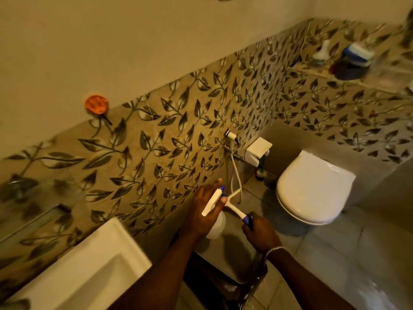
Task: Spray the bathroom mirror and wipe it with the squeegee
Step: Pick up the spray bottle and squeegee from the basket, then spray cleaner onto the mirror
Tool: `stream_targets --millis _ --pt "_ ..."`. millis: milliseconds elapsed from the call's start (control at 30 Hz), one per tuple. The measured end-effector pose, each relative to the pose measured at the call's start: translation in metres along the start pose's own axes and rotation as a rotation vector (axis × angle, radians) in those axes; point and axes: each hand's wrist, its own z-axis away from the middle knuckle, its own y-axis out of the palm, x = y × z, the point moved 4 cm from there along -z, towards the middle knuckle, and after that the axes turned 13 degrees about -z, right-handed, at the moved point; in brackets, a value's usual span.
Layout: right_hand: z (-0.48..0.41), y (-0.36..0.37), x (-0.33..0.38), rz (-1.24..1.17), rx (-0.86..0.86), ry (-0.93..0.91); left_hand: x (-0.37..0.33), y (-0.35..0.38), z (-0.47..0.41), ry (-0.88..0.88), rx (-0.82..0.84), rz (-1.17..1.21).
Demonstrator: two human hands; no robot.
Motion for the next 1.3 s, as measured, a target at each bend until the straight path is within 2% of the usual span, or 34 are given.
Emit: stream_targets --millis 367,767,933,1100,1200,1300 --pt "0.075 -0.09 0.12 -0.165 -0.191 -0.108 -0.101 -0.146 0.027 -0.056 -0.248 0.111" --pt "0.173 -0.152 0.301 -0.607 -0.306 -0.403 -0.168 -0.302 0.075 -0.099 -0.484 0.256" --pt "0.208 -0.161 0.381 -0.666 -0.352 -0.496 -0.189 -0.378 0.101 -0.097 -0.644 0.284" --pt "0.24 -0.151 0.478 -0.541 -0.296 -0.613 -0.195 -0.462 0.128 -0.216 -0.756 0.296" --pt "0.254 -0.134 0.534 -0.652 -0.27 -0.713 -0.194 -0.519 0.152 -0.246 -0.872 0.244" --pt "0.269 -0.111 0.583 -0.771 -0.166 -0.757 -0.189 -0.572 0.183 -0.309 -0.976 0.233"
